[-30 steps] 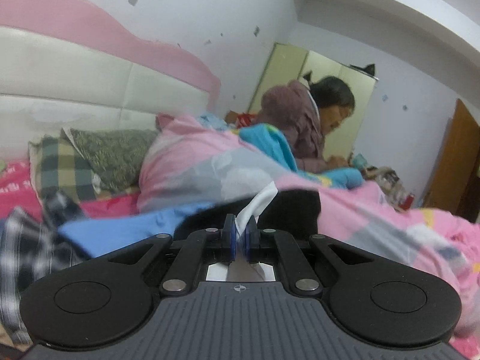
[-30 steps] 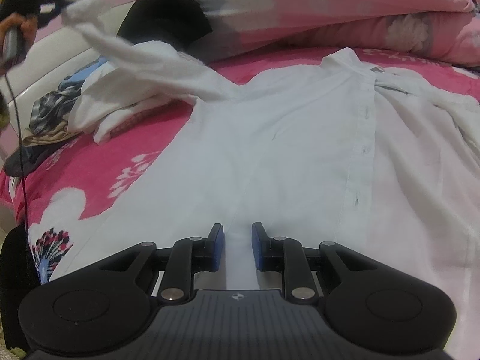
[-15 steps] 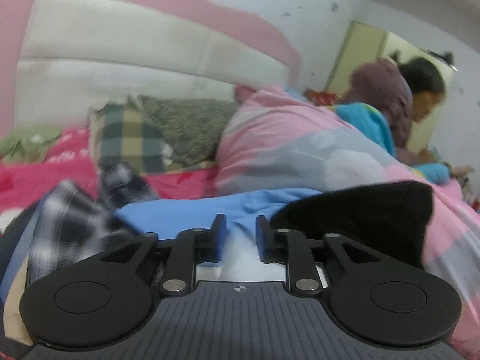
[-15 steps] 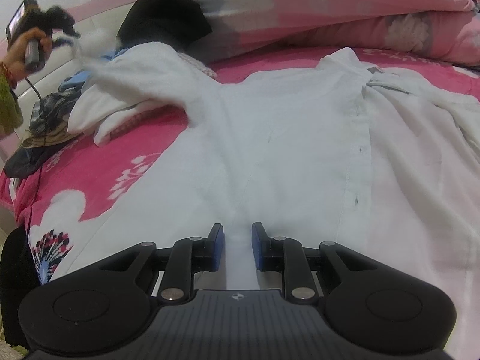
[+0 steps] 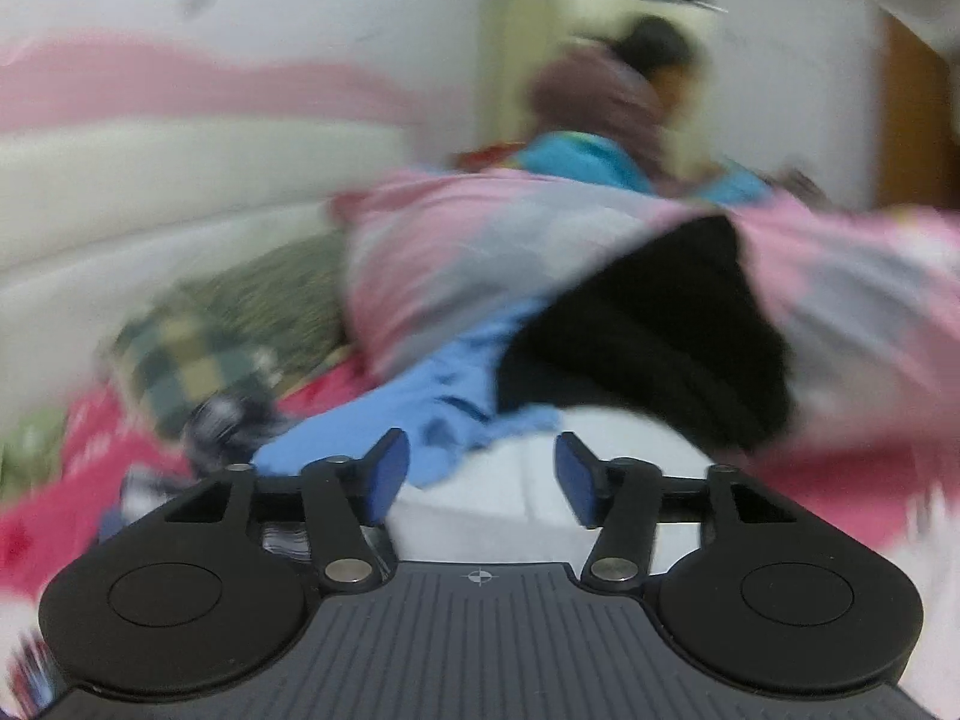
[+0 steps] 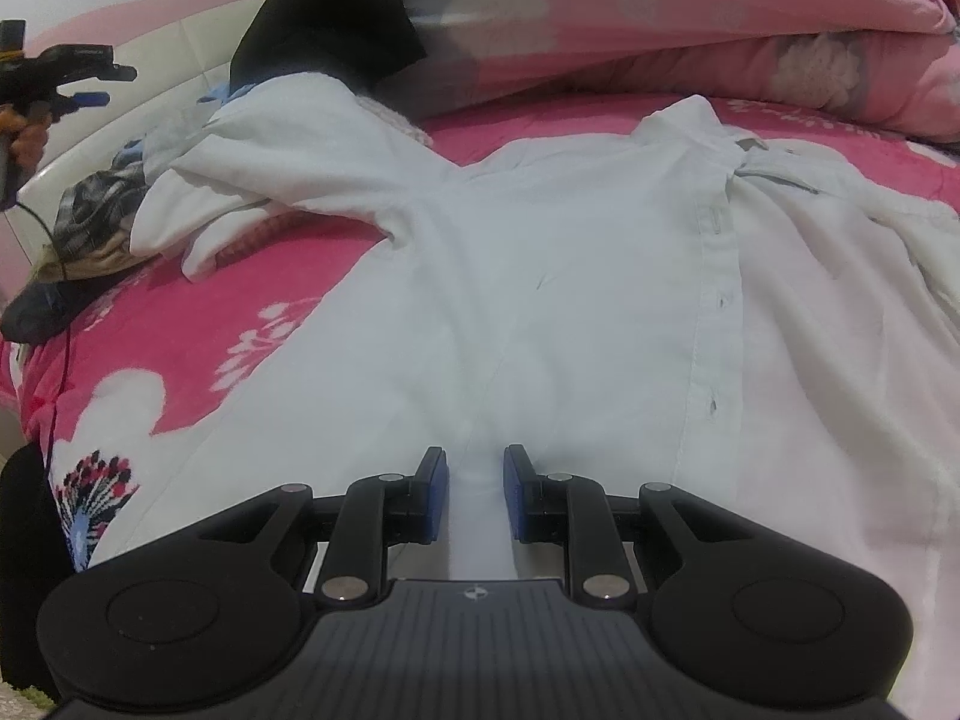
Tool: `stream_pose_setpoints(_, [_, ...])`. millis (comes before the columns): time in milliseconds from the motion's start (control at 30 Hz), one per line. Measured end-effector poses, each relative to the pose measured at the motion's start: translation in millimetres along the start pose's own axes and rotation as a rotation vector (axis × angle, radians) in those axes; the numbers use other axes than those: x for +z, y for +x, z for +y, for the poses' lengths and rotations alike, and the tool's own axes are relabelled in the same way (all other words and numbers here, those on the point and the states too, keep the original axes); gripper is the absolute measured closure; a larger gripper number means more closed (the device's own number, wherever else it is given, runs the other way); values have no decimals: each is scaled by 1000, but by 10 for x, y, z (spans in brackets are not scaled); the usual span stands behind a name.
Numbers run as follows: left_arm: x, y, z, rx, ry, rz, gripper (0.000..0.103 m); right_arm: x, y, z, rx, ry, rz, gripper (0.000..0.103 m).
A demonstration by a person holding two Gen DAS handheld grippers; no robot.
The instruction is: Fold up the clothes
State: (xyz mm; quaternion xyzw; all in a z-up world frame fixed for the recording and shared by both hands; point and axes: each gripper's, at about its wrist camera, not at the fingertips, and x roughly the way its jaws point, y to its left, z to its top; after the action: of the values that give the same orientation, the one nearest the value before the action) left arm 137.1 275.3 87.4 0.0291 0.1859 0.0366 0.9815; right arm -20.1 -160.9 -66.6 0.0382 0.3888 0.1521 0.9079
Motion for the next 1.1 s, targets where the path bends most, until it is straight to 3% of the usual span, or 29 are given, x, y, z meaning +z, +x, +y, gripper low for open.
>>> stream_pose_setpoints(100, [-194, -54, -309, -30, 188, -28, 33, 13, 7, 24, -12, -13, 9, 80])
stream_pose_setpoints(200, [-343, 102, -583, 14, 338, -14, 32, 23, 10, 52, -27, -24, 17, 80])
stream_pose_setpoints(267, [-385, 281, -652, 53, 386, 8, 33, 22, 11, 71, -37, -32, 19, 80])
stream_pose_setpoints(333, [-398, 488, -681, 103, 410, 36, 42, 22, 13, 82, -43, -37, 21, 80])
stream_pose_setpoints(467, [-245, 872, -409, 132, 280, 142, 74, 30, 15, 84, -47, -39, 25, 80])
stream_pose_setpoints(500, [-187, 939, -306, 125, 225, 162, 93, 31, 15, 84, -47, -40, 25, 80])
stream_pose_setpoints(533, [-115, 1000, -182, 129, 154, 180, 100, 33, 16, 84, -48, -40, 26, 80])
stream_pose_setpoints(633, [73, 1040, 194, 159, -58, 137, 102, 33, 19, 84, -48, -40, 25, 80])
stream_pose_setpoints(700, [181, 982, 381, 148, -147, 100, 102, 31, 17, 81, -47, -37, 25, 80])
stream_pose_setpoints(767, [195, 913, 336, 40, -106, 130, 98, 30, 16, 79, -45, -36, 24, 80])
stream_pose_setpoints(800, [198, 878, 302, -20, -79, 149, 82, 29, 16, 77, -45, -35, 23, 80])
stream_pose_setpoints(833, [201, 844, 268, -79, -51, 167, 53, 28, 16, 76, -44, -34, 22, 80])
stream_pose_setpoints(900, [151, 754, 95, -169, 58, 184, 28, 27, 17, 74, -43, -32, 21, 80])
stream_pose_setpoints(1000, [-71, 609, -381, -191, 326, 129, 17, 31, 24, 70, -41, -29, 21, 80])
stream_pose_setpoints(1033, [-140, 626, -501, -186, 383, 119, 13, 32, 25, 71, -42, -28, 20, 80])
stream_pose_setpoints(1100, [-239, 726, -676, -169, 456, 127, 14, 31, 24, 77, -45, -26, 21, 80])
